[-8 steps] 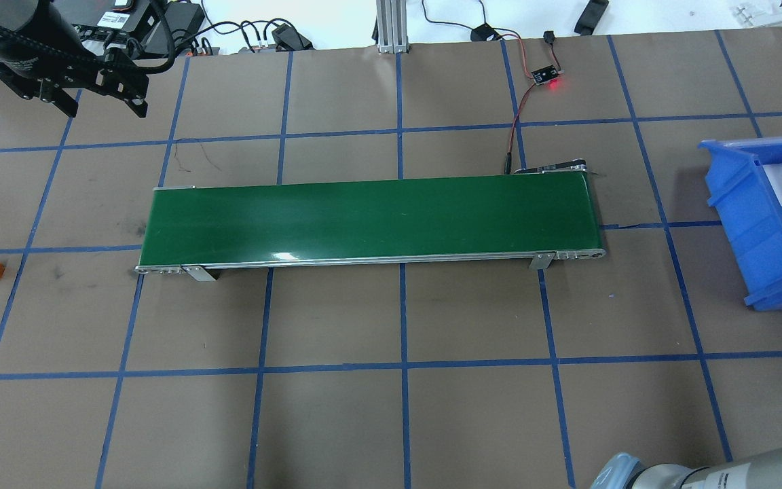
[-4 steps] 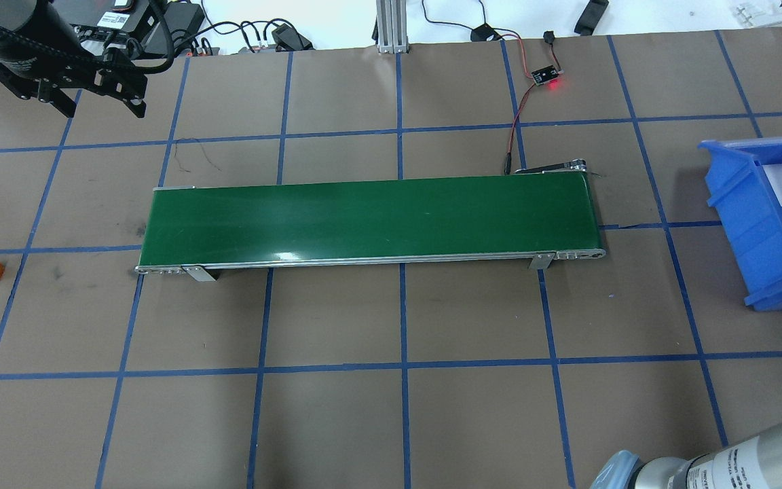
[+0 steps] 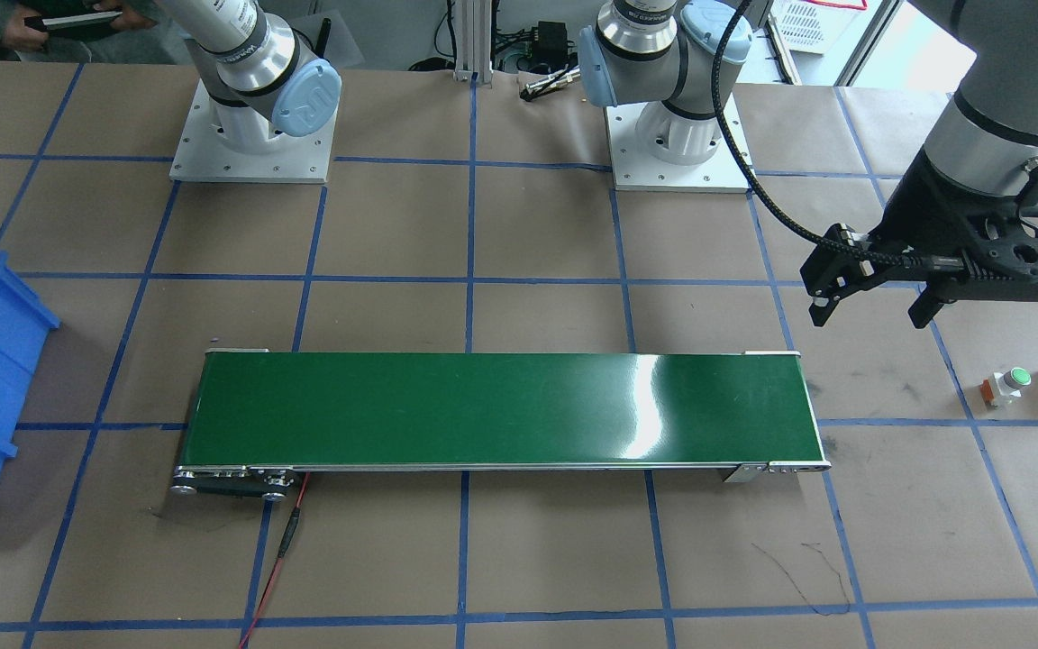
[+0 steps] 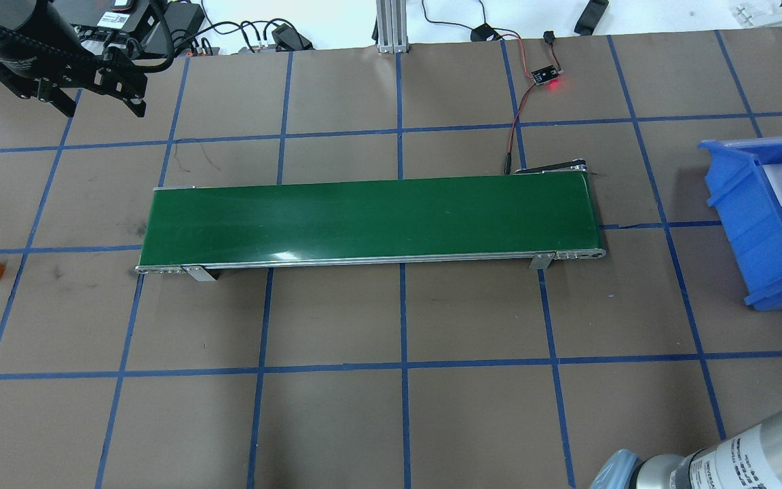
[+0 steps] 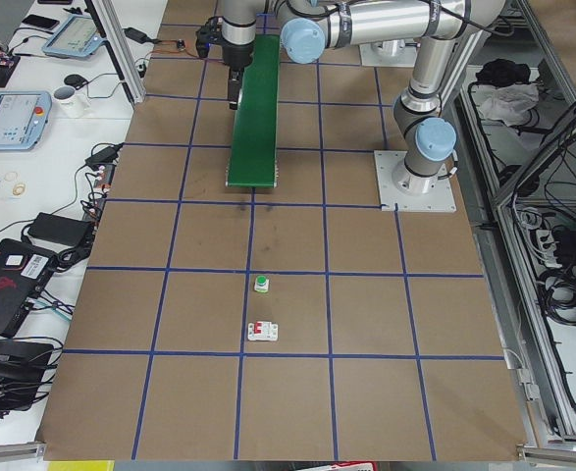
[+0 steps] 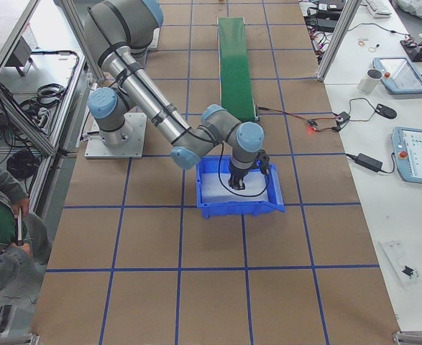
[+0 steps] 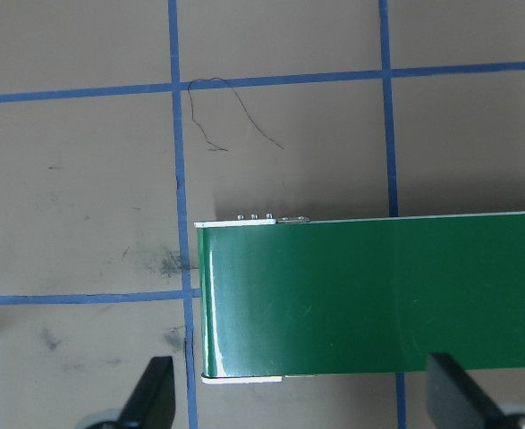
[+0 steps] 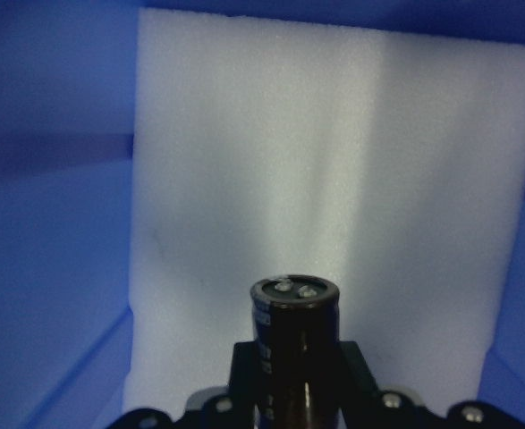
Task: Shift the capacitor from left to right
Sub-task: 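Lift the capacitor with the right gripper and carry it over the blue bin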
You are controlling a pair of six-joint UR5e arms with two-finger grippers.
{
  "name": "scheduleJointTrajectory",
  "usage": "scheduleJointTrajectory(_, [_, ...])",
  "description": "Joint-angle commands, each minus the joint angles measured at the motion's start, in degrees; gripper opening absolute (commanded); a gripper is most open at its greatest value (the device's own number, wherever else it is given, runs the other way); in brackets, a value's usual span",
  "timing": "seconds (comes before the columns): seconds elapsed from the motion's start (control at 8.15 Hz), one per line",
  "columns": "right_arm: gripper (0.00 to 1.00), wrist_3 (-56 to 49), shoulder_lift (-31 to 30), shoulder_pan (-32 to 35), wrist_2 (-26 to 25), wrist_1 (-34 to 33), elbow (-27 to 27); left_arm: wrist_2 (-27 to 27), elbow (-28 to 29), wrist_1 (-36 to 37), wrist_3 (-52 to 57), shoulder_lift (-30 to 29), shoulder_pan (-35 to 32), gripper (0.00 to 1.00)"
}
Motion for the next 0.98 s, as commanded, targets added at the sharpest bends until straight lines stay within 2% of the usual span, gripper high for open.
scheduleJointTrajectory(0.0, [0.37,-0.02,0.17,0.0,1.71,-0.97,-0.11,-0.05,0.01,0.0,0.0,-0.04,0.0,1.0])
scheduleJointTrajectory(0.49, [0.73,0.33,-0.62,0.0,1.71,-2.82,-0.11,-0.14,0.1,0.0,-0.09,-0.04,0.0,1.0])
scheduleJointTrajectory(0.74, [0.76,0.86,-5.86,0.0,1.36,-2.21,-0.2,-0.14,0.1,0.0,-0.09,-0.04,0.09,1.0])
scheduleJointTrajectory(0.86, [0.8,1.12,-8.76,0.0,1.27,-1.69,-0.2,-0.14,0.01,0.0,-0.09,-0.04,0.09,1.0])
